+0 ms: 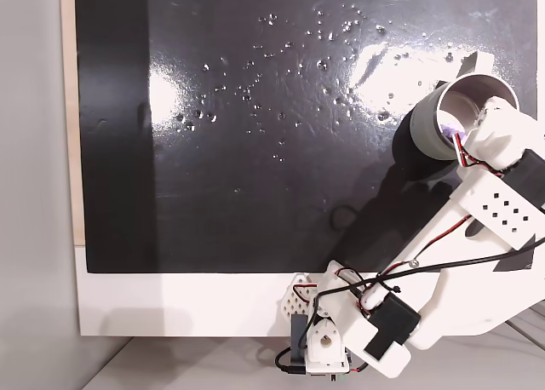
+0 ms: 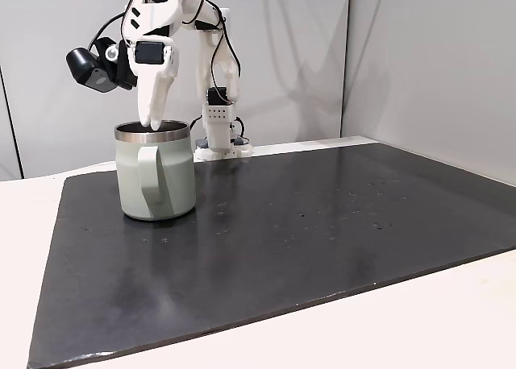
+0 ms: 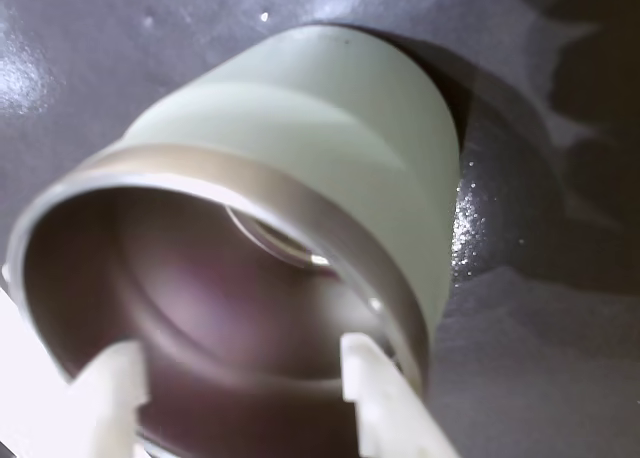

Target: Grasp a pengrip and put it in the cup.

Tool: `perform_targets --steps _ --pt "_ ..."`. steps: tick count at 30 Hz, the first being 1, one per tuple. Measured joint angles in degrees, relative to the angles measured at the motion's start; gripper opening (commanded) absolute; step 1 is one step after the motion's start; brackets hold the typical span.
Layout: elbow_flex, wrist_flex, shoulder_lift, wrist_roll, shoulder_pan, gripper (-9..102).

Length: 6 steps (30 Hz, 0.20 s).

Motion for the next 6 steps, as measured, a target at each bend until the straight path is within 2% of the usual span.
perform_targets --steps 6 --pt "0.00 0.00 0.00 0.00 -0.26 24"
